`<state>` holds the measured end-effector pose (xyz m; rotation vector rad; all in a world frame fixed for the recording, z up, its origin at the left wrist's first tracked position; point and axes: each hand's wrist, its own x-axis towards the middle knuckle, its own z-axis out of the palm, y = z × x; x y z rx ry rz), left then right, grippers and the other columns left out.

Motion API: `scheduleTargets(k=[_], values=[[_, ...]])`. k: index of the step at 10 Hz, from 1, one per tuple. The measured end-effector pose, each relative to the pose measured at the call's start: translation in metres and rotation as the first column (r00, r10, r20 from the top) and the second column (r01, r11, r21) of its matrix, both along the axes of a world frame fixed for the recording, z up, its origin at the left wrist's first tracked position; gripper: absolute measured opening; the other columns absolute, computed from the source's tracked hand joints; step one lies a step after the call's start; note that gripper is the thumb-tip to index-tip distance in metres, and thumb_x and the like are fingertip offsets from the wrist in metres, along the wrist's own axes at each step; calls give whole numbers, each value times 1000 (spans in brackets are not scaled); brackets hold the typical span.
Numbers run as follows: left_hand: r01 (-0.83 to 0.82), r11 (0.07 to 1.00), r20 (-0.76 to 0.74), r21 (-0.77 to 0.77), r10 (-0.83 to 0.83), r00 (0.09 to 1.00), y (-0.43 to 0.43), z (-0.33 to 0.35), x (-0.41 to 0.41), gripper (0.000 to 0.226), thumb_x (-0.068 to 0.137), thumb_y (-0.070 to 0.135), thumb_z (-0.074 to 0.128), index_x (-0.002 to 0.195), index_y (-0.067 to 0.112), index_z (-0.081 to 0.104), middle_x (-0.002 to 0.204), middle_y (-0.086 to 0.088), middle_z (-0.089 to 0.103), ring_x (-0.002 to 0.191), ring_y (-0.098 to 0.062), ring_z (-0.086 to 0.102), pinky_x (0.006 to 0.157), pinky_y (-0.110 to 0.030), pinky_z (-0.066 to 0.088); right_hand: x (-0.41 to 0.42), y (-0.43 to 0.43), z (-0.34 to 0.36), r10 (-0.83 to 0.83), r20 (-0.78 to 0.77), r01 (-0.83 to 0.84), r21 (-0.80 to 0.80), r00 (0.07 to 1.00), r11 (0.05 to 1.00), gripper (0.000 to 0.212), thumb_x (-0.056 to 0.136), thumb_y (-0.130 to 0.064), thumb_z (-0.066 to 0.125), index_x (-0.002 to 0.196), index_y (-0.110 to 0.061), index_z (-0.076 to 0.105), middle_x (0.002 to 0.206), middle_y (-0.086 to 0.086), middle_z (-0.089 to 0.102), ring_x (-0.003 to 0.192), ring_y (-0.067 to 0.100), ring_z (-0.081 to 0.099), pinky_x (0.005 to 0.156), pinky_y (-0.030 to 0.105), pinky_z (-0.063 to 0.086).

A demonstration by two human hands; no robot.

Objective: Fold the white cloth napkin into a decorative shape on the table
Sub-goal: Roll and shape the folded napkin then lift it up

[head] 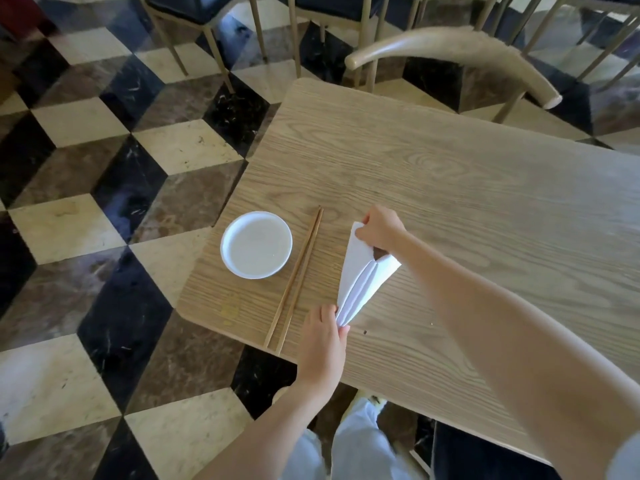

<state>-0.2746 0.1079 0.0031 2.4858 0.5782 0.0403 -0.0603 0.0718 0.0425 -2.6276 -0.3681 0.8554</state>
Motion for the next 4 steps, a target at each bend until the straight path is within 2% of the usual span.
scheduleTargets(k=[1,2,3,4], values=[[40,999,14,-25,-40,999,3,-2,-2,24,85,17,65,102,2,55,89,-11,59,72,-12,44,62,-19,37,-3,4,2,-39,9,39,4,999,999,26,81,-1,48,55,-6,44,49,7,48,46,22,48,41,23,36],[115,991,-22,-62,-116,993,10,-2,-1,33,88,29,60,109,6,51,99,-8,56,77,-11,46,66,-18,39,-6,0,5,-40,22,39,24,999,999,19,88,-13,48,72,-5,53,67,10,56,60,23,53,51,23,40],[206,968,-94,-145,-221,971,21,7,1,44,87,37,58,117,7,46,107,-6,55,87,-17,55,68,-20,40,-11,-13,18,-41,49,43,-44,998,998,23,91,-10,42,96,-1,62,88,17,63,79,28,61,62,33,49],[261,950,-174,-173,-290,941,47,24,19,38,87,31,54,117,9,45,105,-7,58,88,-24,59,64,-28,41,-22,-39,29,41,207,4,-214,977,977,35,92,3,37,124,0,48,123,16,57,113,31,54,86,40,50]])
